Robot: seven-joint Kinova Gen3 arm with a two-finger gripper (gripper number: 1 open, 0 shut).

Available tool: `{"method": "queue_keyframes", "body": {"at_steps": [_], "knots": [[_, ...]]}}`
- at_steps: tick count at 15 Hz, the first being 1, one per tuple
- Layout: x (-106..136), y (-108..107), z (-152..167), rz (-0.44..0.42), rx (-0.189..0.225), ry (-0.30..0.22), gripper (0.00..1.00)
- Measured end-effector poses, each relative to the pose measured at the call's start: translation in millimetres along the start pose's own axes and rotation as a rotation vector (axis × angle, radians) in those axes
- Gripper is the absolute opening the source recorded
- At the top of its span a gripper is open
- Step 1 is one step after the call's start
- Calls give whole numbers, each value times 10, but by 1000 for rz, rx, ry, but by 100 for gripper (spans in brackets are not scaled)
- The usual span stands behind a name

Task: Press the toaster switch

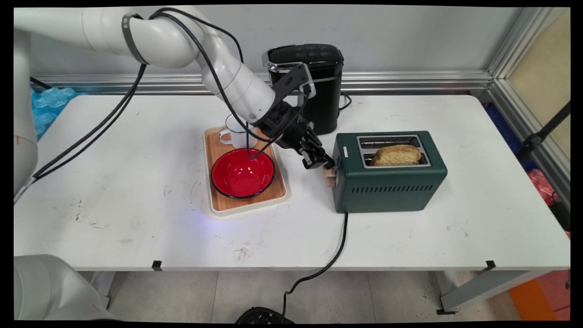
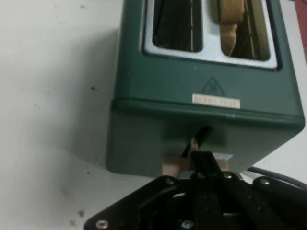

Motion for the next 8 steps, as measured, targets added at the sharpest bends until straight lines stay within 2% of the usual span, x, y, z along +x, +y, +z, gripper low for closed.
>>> {"method": "queue_keyframes", "body": {"at_steps": [8], "knots": [[-161,-23,22,-4,1,-32,0]]}}
